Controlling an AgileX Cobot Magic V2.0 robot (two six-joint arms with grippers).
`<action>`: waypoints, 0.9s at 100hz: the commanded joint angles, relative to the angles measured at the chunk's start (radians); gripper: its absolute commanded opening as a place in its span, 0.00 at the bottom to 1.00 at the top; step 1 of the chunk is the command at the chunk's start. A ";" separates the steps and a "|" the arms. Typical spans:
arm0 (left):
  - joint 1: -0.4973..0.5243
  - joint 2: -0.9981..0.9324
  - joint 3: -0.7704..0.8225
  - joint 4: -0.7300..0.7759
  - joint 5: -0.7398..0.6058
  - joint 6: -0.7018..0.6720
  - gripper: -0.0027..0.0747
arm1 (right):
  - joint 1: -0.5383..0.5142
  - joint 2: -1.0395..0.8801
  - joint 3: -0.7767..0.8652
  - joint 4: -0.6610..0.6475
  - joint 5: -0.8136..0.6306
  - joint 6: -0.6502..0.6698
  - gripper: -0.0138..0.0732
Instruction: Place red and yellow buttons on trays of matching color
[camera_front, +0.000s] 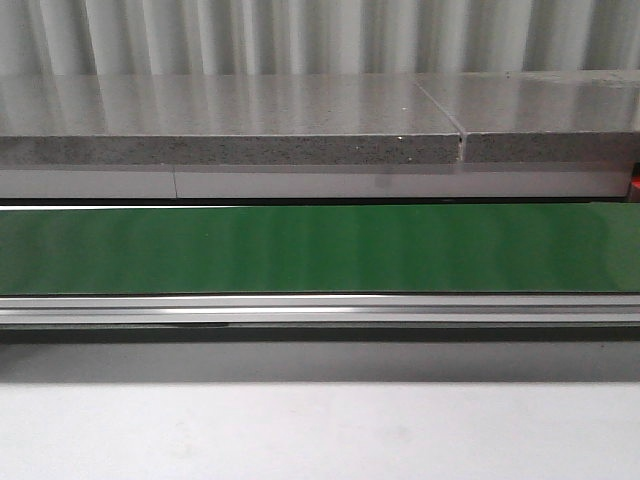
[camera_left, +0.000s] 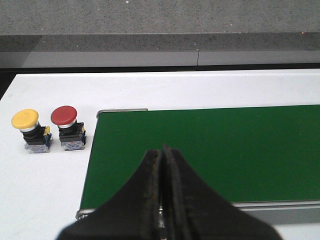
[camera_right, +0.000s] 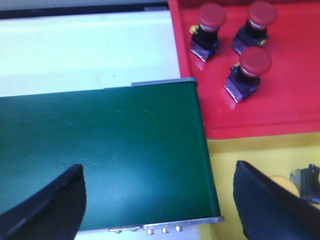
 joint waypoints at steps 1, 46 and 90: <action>-0.005 0.001 -0.028 -0.017 -0.073 0.003 0.01 | 0.028 -0.084 -0.032 -0.005 -0.057 -0.032 0.84; -0.005 0.001 -0.028 -0.017 -0.073 0.003 0.01 | 0.041 -0.446 0.083 -0.005 0.021 -0.055 0.83; -0.005 0.001 -0.028 -0.017 -0.073 0.003 0.01 | 0.041 -0.517 0.190 -0.005 0.010 -0.055 0.11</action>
